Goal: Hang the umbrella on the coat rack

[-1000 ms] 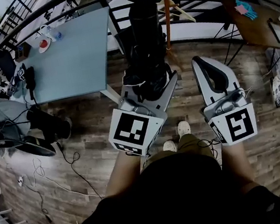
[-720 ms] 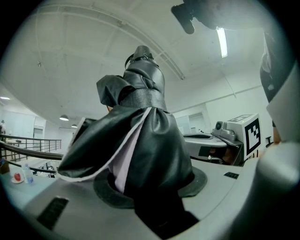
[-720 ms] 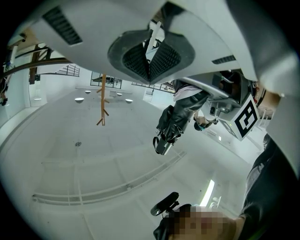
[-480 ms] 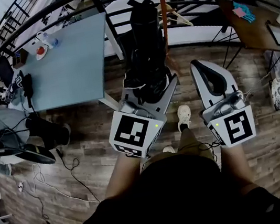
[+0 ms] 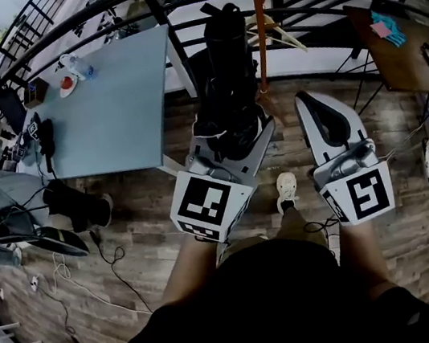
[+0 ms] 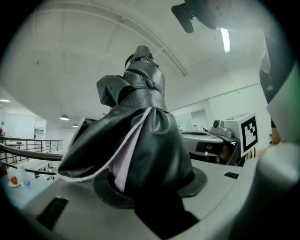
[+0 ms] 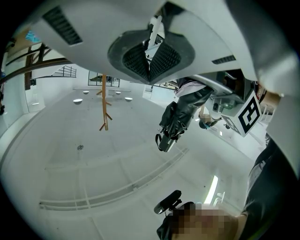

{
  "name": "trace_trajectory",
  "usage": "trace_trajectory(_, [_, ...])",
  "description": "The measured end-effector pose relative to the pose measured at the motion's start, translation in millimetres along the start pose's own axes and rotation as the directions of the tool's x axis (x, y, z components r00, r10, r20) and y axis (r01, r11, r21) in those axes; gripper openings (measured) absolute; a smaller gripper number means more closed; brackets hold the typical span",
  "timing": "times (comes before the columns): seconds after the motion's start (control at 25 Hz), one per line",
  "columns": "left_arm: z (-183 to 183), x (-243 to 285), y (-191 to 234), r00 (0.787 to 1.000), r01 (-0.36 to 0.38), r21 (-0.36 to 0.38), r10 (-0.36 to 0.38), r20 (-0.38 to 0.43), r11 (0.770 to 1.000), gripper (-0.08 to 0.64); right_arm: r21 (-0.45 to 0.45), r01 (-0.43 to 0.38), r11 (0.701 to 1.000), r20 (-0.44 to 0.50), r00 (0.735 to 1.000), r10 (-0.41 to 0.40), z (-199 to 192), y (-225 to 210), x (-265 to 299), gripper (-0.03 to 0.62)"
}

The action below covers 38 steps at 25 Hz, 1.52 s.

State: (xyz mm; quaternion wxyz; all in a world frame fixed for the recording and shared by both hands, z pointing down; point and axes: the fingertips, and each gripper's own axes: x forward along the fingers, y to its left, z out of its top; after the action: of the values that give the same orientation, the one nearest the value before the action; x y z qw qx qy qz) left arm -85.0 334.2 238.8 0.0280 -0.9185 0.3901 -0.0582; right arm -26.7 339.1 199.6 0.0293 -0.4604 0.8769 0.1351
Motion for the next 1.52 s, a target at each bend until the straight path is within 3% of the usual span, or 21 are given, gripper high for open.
trace_trajectory(1.04, [-4,179,91,0.993,-0.078,0.010,0.079,-0.084,0.997,0.209,0.037,-0.085,0.996,0.017,0.996,0.085,-57,-155,131,0.031])
trace_trajectory(1.52, [-11,254,141,0.986,-0.139,-0.019,0.136,-0.097,0.990,0.209,0.046,-0.141,0.989,0.016,0.990,0.141,-86,-217,194,0.031])
